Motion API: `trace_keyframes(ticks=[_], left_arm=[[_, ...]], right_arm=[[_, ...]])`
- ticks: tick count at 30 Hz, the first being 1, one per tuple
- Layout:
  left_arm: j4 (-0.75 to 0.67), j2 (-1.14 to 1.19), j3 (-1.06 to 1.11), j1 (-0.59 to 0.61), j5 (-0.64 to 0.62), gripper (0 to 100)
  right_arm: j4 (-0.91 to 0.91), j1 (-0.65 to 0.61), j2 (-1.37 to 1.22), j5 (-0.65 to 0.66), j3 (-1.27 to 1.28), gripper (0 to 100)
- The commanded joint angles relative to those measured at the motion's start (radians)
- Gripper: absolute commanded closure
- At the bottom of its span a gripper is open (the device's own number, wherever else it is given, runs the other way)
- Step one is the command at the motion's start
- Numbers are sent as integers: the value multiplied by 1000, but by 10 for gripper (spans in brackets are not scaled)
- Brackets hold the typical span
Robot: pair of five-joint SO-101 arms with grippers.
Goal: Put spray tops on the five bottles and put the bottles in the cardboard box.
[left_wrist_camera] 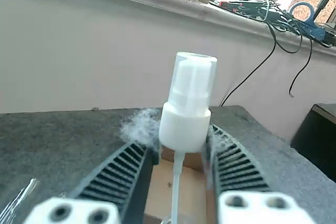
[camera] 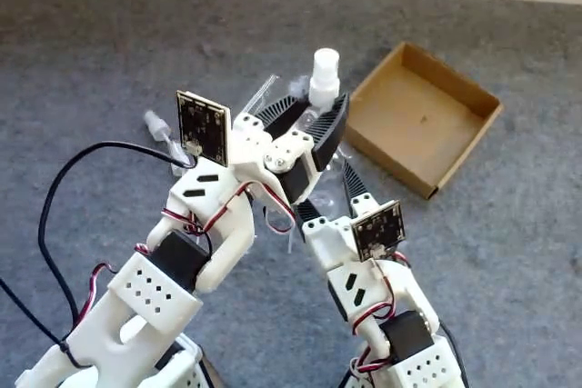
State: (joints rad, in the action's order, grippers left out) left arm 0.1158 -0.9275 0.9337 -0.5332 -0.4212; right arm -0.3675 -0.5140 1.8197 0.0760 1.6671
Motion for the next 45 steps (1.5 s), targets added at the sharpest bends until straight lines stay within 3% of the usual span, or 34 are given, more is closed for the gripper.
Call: trace_keyframes(ticks=[1, 11, 15, 21, 30, 35, 39, 45], left_arm=[[-15, -27, 35, -1, 8, 916], [-15, -231, 188, -5, 12, 913], [-15, -229, 222, -5, 91, 912], [-14, -229, 222, -5, 92, 912], [117, -229, 213, -5, 95, 909], [120, -236, 222, -2, 135, 799], [143, -237, 209, 1, 137, 768], [285, -237, 113, 4, 137, 685]], right_arm=[[-1, -5, 18, 9, 50, 875], [-1, -4, 18, 9, 50, 875], [-10, -4, 18, 9, 50, 875], [-35, -4, 18, 12, 50, 875], [-35, -4, 18, 12, 50, 875], [-35, -4, 18, 12, 50, 875], [-35, -4, 18, 14, 50, 875], [-35, -4, 18, 14, 50, 875]])
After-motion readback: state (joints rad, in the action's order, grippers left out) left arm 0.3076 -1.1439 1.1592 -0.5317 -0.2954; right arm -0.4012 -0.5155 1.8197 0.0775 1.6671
